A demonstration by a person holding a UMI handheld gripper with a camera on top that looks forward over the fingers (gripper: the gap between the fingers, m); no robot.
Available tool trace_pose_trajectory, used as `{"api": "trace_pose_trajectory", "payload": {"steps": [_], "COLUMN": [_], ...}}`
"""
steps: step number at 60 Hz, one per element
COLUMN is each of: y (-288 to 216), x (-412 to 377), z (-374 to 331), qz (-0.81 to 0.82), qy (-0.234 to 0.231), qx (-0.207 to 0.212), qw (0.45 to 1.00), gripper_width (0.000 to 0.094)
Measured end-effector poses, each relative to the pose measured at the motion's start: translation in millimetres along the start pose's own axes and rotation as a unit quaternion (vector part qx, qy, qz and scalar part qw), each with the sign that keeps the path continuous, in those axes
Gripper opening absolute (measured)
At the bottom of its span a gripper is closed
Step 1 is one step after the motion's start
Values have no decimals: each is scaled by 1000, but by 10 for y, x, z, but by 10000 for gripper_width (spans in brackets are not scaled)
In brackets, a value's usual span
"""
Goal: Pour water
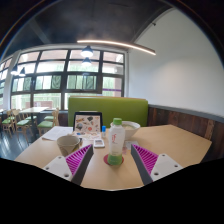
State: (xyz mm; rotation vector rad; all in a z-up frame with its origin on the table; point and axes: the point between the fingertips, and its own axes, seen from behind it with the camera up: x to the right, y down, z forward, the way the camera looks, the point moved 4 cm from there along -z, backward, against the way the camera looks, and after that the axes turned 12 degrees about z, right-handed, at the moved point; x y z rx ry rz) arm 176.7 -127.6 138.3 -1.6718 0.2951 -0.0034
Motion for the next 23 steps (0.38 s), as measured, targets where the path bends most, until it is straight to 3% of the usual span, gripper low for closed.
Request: {"api": "trace_pose_trajectory", "payload": {"steps": [12,23], "y": [103,142], "x": [-90,-79], "z": [-1068,-1483], "qz": [24,7], "qy": [-13,-3], "qx": [2,16], "qw": [1000,1000], "gripper_width": [831,831]}}
